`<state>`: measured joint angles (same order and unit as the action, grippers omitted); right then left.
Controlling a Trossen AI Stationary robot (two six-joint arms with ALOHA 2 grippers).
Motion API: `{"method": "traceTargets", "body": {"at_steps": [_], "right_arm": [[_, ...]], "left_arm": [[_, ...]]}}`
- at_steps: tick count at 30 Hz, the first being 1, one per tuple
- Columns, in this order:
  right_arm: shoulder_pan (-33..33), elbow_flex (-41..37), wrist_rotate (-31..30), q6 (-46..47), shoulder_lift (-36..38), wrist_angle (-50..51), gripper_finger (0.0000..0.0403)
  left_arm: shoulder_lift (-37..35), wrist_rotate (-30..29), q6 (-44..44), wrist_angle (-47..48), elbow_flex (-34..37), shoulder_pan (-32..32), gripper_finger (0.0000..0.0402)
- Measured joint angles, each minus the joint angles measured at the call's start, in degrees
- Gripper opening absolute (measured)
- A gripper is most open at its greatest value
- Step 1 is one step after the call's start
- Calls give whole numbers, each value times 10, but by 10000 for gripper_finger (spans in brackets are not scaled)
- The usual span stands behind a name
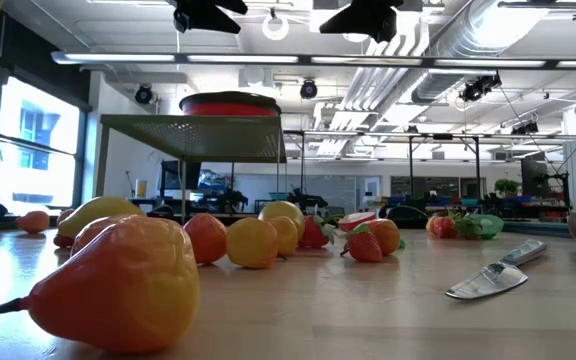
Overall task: Pick & Place Fruit
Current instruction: Put the half apple into the red strainer on the shelf
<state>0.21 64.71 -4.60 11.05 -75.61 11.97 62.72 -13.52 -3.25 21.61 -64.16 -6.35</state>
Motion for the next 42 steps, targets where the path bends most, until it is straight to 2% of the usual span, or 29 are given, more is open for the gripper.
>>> {"method": "traceTargets", "body": {"at_steps": [4, 13, 21, 25, 28, 36, 42], "right_arm": [[0, 0, 0, -33, 0, -1, 301], [0, 0, 0, -34, 0, -2, 301], [0, 0, 0, -74, 0, -6, 301], [0, 0, 4, -52, 0, 0, 301], [1, 0, 4, -48, 0, 3, 301], [5, 0, 6, -33, 0, 7, 301], [4, 0, 6, -33, 0, 12, 301]], "left_arm": [[0, 0, 0, 0, 0, 0, 267], [0, 0, 0, 0, 0, 0, 267], [0, 0, 8, 10, 0, 0, 267], [-3, 52, 31, 11, 18, 0, 267], [-15, 77, 44, -18, 42, 0, 267], [-85, 76, 28, -66, 117, 1, 267], [-145, 71, 16, -67, 162, 46, 267]]}}
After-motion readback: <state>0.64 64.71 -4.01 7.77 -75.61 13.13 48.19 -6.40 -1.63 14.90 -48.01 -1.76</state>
